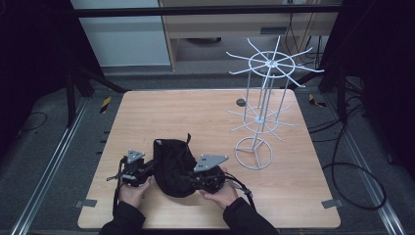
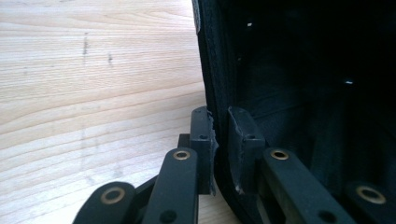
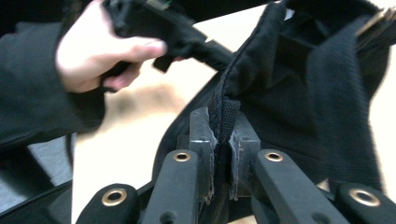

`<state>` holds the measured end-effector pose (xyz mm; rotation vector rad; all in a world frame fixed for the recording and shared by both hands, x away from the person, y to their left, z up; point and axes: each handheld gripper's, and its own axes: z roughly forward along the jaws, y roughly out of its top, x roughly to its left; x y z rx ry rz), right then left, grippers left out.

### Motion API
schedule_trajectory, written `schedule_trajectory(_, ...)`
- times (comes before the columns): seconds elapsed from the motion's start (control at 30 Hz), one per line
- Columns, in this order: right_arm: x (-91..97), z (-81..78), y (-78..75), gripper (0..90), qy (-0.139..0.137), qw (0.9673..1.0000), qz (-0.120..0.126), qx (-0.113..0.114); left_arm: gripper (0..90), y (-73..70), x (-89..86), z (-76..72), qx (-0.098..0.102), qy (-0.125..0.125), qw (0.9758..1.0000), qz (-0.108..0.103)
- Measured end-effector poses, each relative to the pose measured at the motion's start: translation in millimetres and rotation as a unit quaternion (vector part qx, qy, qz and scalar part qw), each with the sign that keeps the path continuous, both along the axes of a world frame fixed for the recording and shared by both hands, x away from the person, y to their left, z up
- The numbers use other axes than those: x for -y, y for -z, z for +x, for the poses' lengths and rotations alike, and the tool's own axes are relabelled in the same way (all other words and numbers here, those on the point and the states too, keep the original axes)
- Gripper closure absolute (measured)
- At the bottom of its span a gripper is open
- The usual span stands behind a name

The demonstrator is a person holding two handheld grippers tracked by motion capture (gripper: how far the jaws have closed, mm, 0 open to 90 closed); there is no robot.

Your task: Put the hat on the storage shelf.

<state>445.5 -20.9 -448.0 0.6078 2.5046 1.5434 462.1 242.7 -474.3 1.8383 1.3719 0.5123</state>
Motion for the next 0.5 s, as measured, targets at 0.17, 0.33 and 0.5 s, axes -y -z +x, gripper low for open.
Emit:
schedule_trajectory(0.17, 15.2, 7.4, -16.4, 83.0, 0.052, 0.9981, 0.008, 0.031, 80.4, 2.1, 9.8, -1.7, -0.003, 0.028, 0.9996, -0.005)
schedule_trajectory(0.33, 17.8, 9.9, -33.4, 83.1, 0.074, 0.9949, 0.001, 0.068, 77.5, 4.6, 21.4, -3.9, -0.004, 0.052, 0.9986, 0.009)
schedule_trajectory(0.5, 15.4, 7.9, -42.1, 83.1, 0.068, 0.9933, 0.0, 0.094, 76.6, 7.7, 21.8, -2.0, -0.014, 0.052, 0.9985, 0.008)
